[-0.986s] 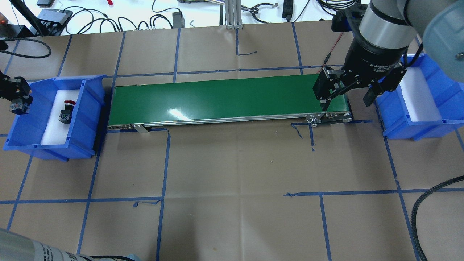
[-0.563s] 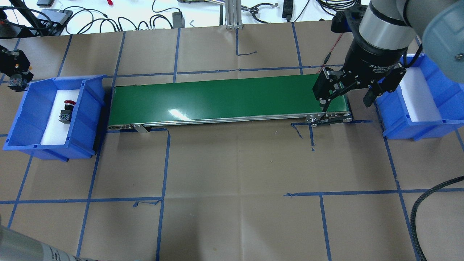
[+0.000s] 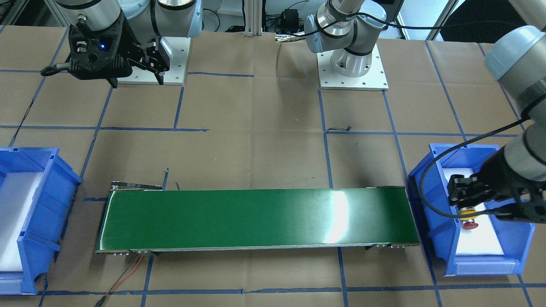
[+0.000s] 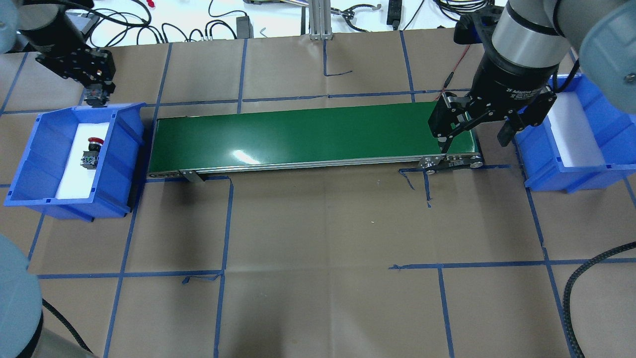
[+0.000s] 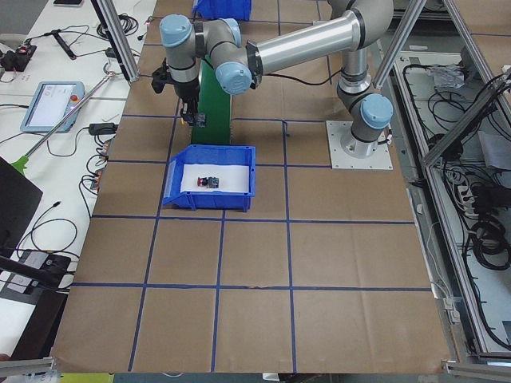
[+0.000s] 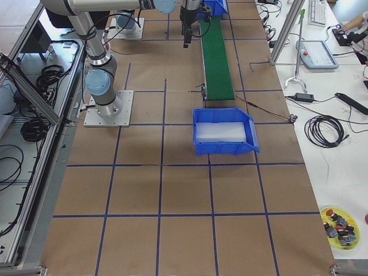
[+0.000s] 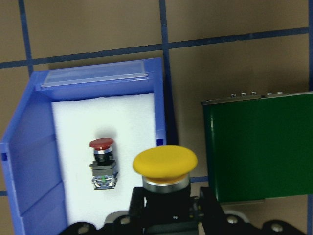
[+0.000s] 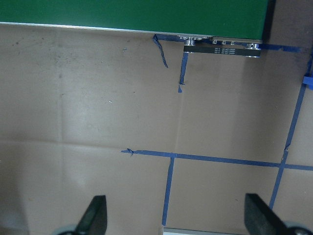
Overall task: Transport two buttons from left to right
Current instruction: 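Lift the yellow button out of the bin with the left gripper, then place the yellow button on the near end of the conveyor, release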
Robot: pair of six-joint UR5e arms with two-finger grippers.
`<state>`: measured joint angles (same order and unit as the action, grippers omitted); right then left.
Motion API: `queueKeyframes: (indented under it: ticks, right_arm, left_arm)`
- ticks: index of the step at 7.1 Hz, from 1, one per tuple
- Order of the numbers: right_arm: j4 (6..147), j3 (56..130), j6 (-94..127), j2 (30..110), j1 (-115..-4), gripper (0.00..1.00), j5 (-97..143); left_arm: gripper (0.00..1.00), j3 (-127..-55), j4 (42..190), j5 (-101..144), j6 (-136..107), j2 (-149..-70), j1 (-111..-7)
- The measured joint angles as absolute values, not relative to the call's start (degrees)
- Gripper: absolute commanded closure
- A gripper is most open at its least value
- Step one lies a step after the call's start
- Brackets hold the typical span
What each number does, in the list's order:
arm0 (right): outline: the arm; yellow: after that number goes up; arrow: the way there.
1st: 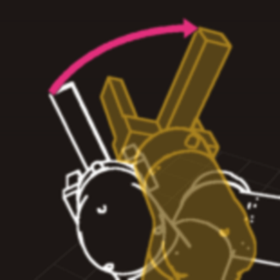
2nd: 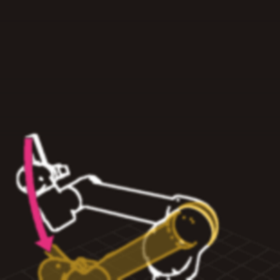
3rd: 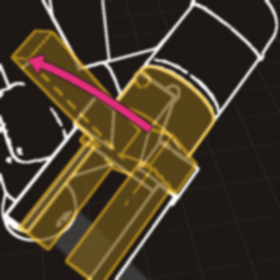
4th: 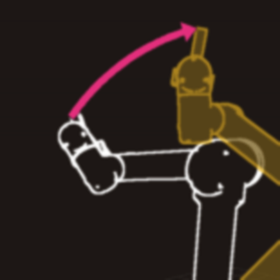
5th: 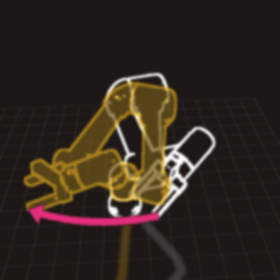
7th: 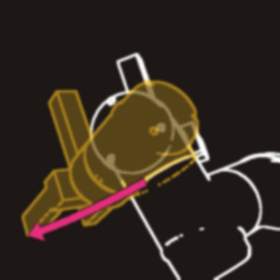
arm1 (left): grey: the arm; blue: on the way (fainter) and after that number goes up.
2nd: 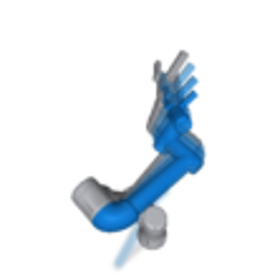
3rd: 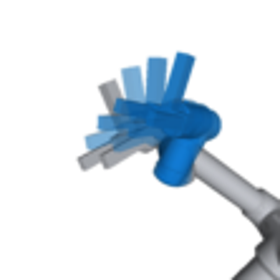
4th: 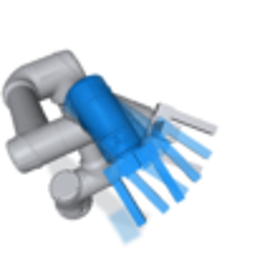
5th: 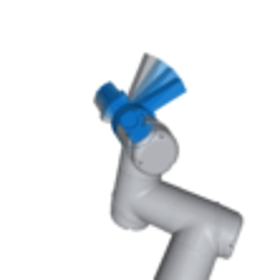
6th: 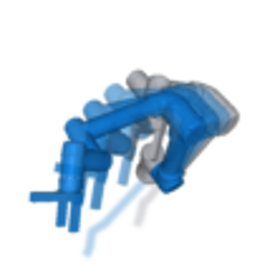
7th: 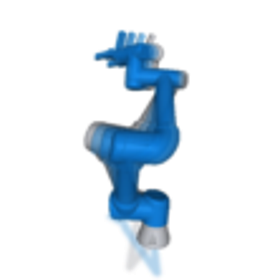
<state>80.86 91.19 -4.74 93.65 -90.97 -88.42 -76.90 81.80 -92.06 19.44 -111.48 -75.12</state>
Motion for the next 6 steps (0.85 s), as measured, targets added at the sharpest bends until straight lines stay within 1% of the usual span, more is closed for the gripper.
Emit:
queueKeyframes:
  ticks: [2,6]
  right_arm:
    - [80.9,91.2,-4.7,93.6,-91.0,0.0,-88.4]
    - [80.9,91.3,-4.7,93.6,-91.0,0.0,-88.4]
  left_arm:
    - [0.89,-80.0,80.5,-92.0,14.8,-113.1,-80.2]
    - [0.89,-92.7,66.2,-92.6,14.2,-113.4,-81.5]
